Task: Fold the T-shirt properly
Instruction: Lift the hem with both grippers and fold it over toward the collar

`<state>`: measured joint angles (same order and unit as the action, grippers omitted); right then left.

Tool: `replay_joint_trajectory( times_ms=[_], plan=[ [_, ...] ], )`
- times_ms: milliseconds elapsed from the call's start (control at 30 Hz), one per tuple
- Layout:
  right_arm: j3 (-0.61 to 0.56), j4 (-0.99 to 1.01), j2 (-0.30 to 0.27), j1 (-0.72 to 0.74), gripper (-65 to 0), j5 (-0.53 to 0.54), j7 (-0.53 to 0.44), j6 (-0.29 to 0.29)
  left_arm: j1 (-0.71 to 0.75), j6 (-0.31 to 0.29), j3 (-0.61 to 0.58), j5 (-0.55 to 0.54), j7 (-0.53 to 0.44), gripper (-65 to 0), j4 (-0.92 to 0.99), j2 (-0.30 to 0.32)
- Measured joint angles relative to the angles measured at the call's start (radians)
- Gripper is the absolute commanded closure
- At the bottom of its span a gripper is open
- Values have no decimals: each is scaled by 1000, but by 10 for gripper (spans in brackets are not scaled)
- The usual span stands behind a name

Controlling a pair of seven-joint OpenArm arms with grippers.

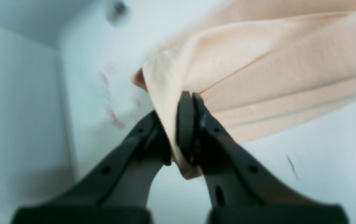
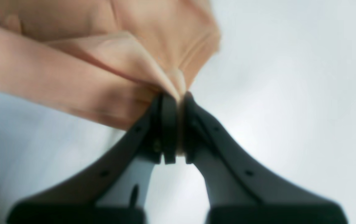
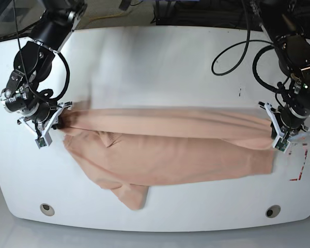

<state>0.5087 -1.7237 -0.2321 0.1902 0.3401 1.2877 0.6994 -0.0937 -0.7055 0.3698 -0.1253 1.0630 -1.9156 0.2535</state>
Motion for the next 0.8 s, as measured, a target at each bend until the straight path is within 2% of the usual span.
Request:
replay_joint_trajectory(
  times_ms=[267, 600, 633, 700, 800],
  plan=[
    [7, -36, 35, -206, -24, 14, -29, 1, 197, -1, 116, 1, -4, 0, 2, -6],
    [8, -54, 58, -336, -27, 21, -47, 0, 319, 1, 134, 2, -6, -10, 2, -3],
    [8, -54, 57, -344, -29, 20, -50, 0, 328, 1, 134, -1, -6, -38, 2, -3],
    [8, -54, 57, -356, -51, 19, -50, 0, 356, 1, 131, -1, -6, -143, 3, 0],
    [8, -54, 57, -375, -181, 20, -52, 0, 400, 2, 121, 3, -6, -367, 3, 25]
  ],
)
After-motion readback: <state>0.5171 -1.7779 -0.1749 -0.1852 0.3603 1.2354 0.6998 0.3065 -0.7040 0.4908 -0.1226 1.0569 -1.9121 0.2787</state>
